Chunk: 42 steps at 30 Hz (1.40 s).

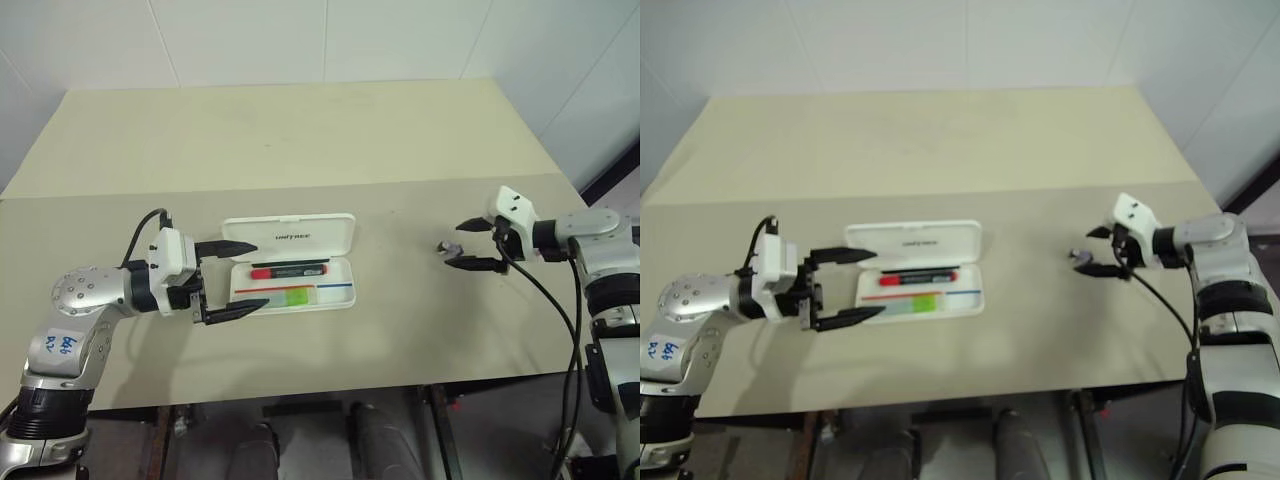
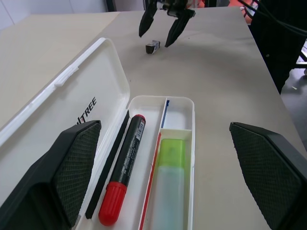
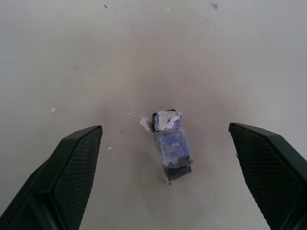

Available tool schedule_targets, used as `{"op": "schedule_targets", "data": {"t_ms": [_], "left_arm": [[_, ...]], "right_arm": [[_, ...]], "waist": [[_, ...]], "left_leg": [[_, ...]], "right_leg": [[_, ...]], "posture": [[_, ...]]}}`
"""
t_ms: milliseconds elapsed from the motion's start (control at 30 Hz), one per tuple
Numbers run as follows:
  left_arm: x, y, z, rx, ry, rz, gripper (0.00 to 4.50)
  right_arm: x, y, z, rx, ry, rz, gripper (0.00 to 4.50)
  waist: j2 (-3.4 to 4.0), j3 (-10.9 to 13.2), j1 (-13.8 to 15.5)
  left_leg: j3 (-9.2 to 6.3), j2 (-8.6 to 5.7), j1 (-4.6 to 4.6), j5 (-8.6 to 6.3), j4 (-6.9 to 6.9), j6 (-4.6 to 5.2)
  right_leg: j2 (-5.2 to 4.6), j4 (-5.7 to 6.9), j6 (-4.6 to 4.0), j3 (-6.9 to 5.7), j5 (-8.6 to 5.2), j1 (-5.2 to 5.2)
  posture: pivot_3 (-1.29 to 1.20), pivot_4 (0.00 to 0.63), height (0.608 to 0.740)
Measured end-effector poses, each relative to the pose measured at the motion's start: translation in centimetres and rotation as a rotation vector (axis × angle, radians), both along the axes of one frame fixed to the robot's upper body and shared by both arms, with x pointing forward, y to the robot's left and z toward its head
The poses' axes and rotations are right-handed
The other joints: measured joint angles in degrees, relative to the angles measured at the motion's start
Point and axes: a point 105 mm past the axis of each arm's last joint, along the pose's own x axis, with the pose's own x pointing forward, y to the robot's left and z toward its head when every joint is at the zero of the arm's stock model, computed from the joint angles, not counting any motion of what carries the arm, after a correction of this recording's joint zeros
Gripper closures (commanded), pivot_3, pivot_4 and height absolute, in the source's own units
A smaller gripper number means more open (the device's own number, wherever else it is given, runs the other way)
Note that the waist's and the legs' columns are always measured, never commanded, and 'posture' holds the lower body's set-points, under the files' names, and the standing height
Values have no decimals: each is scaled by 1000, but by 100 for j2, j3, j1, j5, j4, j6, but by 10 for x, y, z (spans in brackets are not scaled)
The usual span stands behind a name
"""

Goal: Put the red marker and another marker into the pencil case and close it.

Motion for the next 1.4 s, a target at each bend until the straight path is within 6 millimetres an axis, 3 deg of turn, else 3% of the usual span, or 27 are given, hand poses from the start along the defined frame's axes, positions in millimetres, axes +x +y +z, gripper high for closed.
{"op": "schedule_targets", "data": {"t_ms": [33, 133, 433, 500, 733, 833, 1100, 1233, 1400], "left_arm": [[0, -1, 0, 0, 0, 0, 0], [0, -1, 1, 0, -7, 3, 0], [-2, -4, 6, 2, -32, 5, 0], [-2, -4, 6, 1, -34, 7, 0], [-2, -5, 7, 2, -42, 7, 0], [-2, -5, 7, 4, -45, 5, 0], [-2, -3, 4, 17, -44, 7, 0], [-3, -2, 1, 20, -39, 12, 0], [-2, -2, 1, 20, -40, 17, 0]], "right_arm": [[1, 0, -3, -7, 6, -3, 20], [2, -1, -11, -19, 30, -18, 624], [2, -5, -16, -51, 44, -23, 3678], [2, -6, -15, -55, 40, -23, 4106], [4, -3, -14, -58, 21, -19, 4107], [3, 10, -11, -42, 33, 45, 4107], [-18, 77, 17, 63, 2, 323, 4107], [-45, 123, 13, 109, 29, 462, 4107], [-57, 155, 7, 127, 59, 507, 4107]], "waist": [[0, 0, 0], [0, 0, 0], [0, 0, 11], [-1, -1, 11], [-1, -1, -1], [1, 0, -23], [5, 3, -1], [5, 2, 14], [4, 2, 21]], "left_leg": [[0, 0, 0, 0, 0, 0], [0, 0, 0, 0, 0, 0], [-1, -2, 22, 0, 40, 0], [-2, -2, 27, 0, 39, 0], [-2, -2, 27, -1, 36, -1], [-2, -2, 29, -1, 35, -1], [-5, -2, 23, -2, 31, -2], [-6, -2, 20, -2, 36, -2], [-6, -2, 20, -2, 40, -2]], "right_leg": [[0, 1, 0, 0, 0, 0], [0, 0, 0, 0, 0, 0], [0, 0, 2, 1, 4, 45], [0, -1, 3, 1, 4, 50], [0, -2, 7, 1, 6, 50], [0, 2, 8, 2, 7, 49], [0, 33, 10, 2, -4, 26], [0, 36, 9, 3, -4, 24], [0, 37, 6, 2, -4, 25]], "posture": [[0, 150, 740], [0, 150, 740], [0, 150, 740], [0, 150, 740], [0, 150, 740], [0, 150, 740], [0, 150, 740], [0, 150, 740], [0, 150, 740]]}}
